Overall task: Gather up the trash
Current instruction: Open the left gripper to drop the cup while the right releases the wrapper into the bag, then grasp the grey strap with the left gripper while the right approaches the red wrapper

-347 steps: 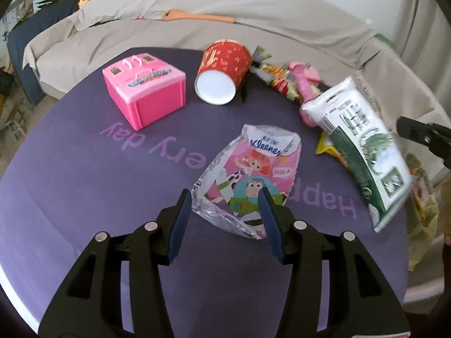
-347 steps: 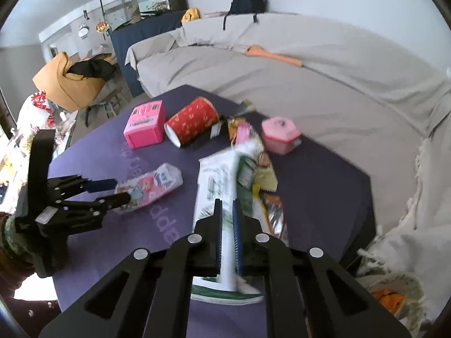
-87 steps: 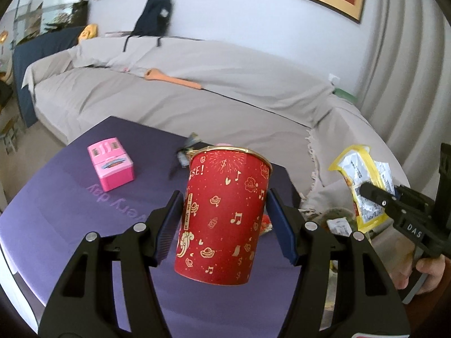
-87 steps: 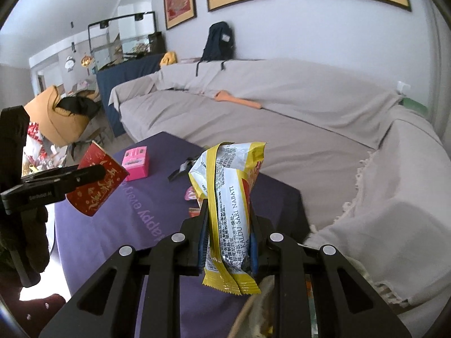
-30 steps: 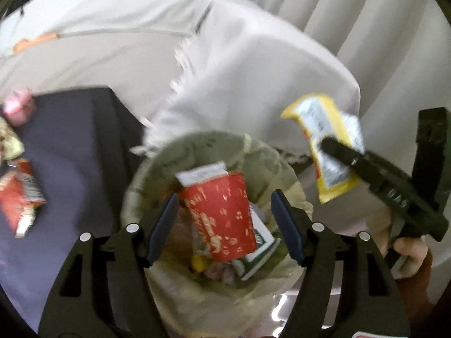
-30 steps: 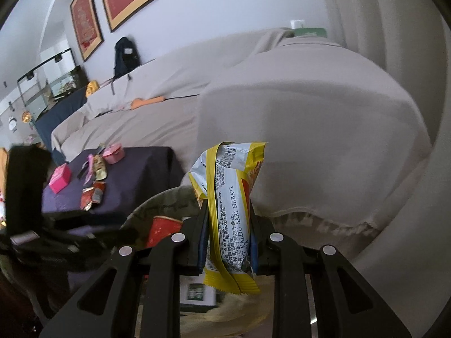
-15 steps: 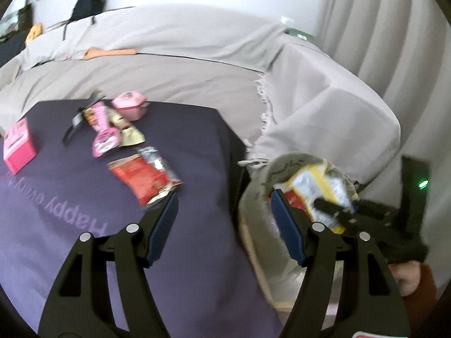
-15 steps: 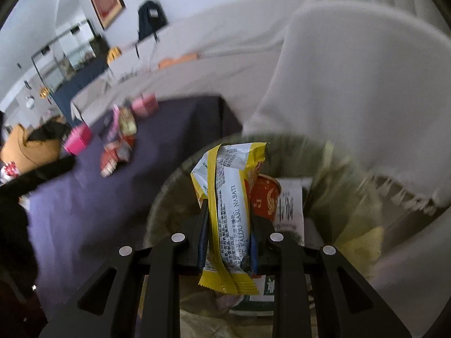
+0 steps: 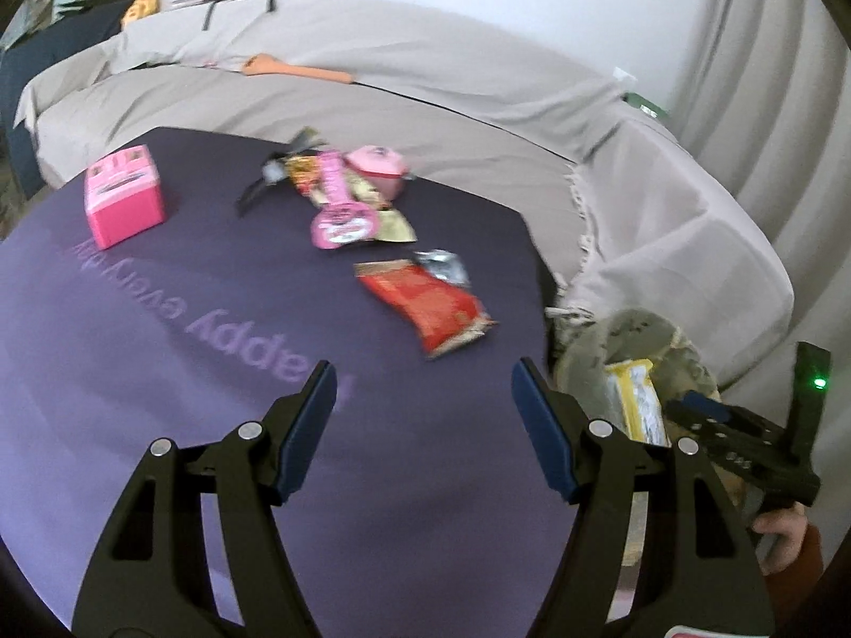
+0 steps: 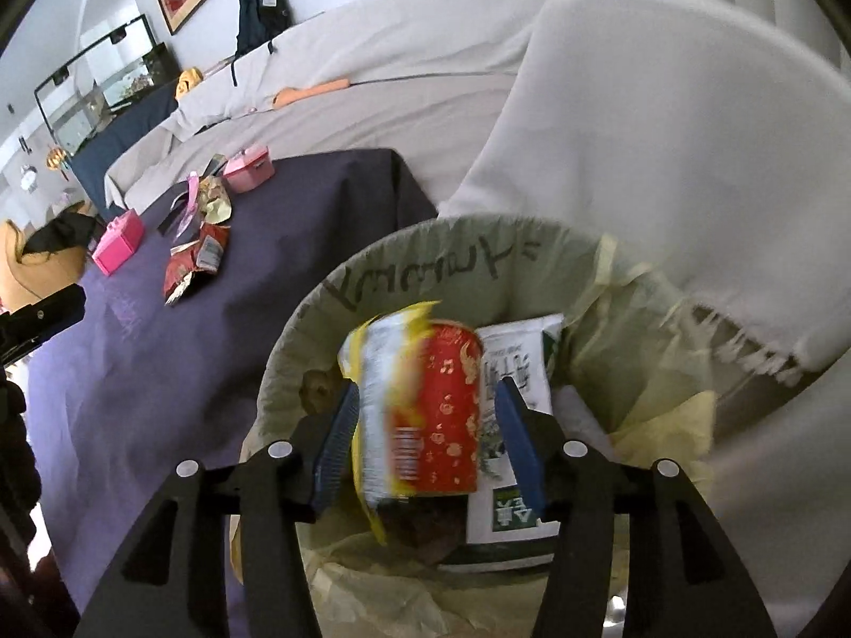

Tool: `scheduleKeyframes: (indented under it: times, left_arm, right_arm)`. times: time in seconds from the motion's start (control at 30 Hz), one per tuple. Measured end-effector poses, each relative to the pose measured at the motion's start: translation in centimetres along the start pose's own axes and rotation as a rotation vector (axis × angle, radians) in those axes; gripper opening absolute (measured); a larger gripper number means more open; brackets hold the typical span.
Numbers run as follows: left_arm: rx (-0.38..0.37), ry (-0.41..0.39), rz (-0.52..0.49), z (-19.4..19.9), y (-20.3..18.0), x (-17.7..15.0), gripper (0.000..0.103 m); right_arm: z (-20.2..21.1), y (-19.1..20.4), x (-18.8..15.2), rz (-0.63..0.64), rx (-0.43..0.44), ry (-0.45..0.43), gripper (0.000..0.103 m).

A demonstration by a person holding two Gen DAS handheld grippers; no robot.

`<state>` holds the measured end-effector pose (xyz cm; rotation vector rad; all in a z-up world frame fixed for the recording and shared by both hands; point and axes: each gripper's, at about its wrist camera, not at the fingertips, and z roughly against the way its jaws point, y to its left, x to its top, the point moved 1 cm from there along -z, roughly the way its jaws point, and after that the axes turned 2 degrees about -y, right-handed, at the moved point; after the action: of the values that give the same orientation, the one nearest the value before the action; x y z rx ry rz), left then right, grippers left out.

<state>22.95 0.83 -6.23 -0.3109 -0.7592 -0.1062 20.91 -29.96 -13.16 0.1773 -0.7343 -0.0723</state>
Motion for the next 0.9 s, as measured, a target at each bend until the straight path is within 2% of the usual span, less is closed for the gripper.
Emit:
scheduleKeyframes:
  times: [0.23,0.43,0.67,0.77,0.9]
  left_arm:
    - [0.068,-0.039,0.065,1.2,4.9,0.7,0.065]
    - [0.076,-0.071,0.097,1.5,9.1,1.9,0.065]
    - [0.007,-0.084,0.099,-0.6,11.7,4.9,0.065]
    - [-0.055,-0.093,0.056,-2.4,11.9,7.2,0.065]
    - [-0.053,-0.090,-0.011,-5.6,11.5,10.4,0.065]
  right_arm:
    - [2.7,2.5,1.9,0.051,0.015,-0.070,0.051]
    - [2.8,6.8,4.0,0.092,0.044,-0.125,0.051]
    - [-1.0,11.2,6.4,0.127,0.084,-0.085,0.051]
    - [-2.9,12.5,7.4,0.147,0.088,-0.058,0.051]
    - [-4.7,13.6,8.6,0.181,0.102,-0.026,0.051]
